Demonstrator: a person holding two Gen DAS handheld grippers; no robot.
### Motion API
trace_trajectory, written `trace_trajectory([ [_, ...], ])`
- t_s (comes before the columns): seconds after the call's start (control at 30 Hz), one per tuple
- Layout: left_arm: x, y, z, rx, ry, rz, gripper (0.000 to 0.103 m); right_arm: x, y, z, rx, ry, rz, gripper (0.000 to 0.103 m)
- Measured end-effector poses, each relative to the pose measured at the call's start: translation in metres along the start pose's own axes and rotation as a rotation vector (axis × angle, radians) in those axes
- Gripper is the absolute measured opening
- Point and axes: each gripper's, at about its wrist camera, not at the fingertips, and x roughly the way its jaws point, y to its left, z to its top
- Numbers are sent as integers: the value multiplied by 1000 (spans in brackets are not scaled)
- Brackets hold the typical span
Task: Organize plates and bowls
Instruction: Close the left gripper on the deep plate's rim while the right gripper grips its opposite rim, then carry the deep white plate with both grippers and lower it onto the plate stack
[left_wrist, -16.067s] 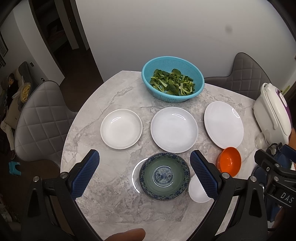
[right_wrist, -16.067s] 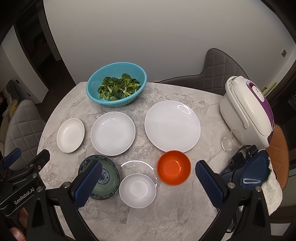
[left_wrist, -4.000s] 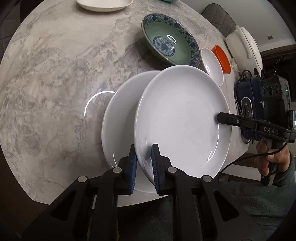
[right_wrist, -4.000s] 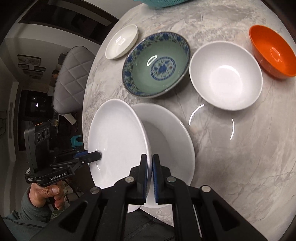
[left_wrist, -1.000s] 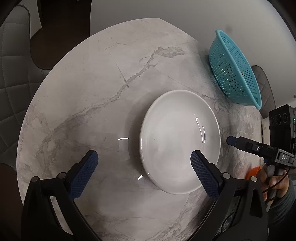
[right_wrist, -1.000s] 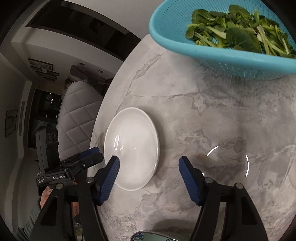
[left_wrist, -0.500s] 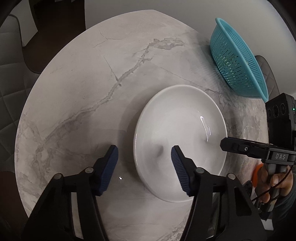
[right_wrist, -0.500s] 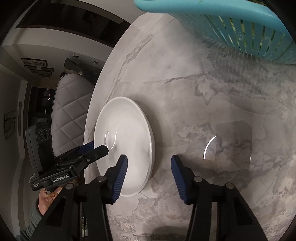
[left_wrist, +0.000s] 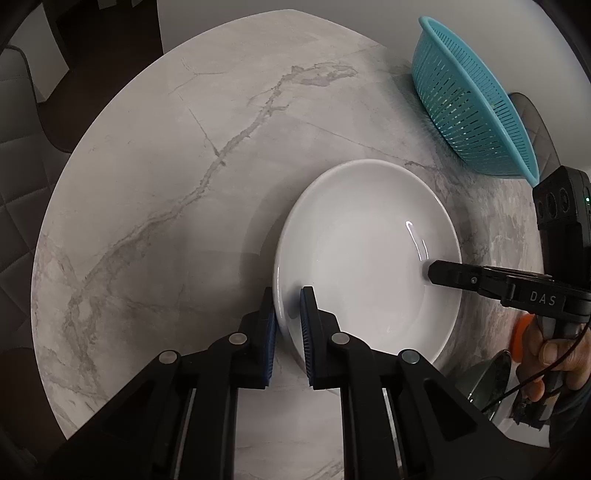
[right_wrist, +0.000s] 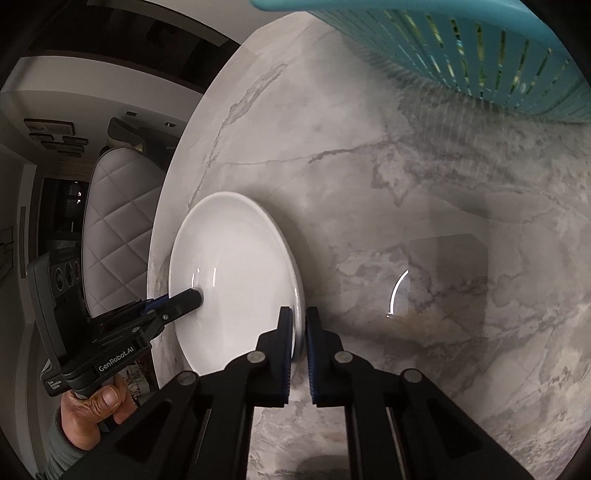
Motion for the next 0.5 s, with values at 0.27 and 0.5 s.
trace_trajectory([
  [0.27, -25, -15, -5, 23, -29, 2, 11, -17, 8, -6, 4, -31, 1, 9],
  [0.5, -65, -24, -25, 32, -61, -19, 11, -42, 32, -21, -35, -59, -1, 9],
])
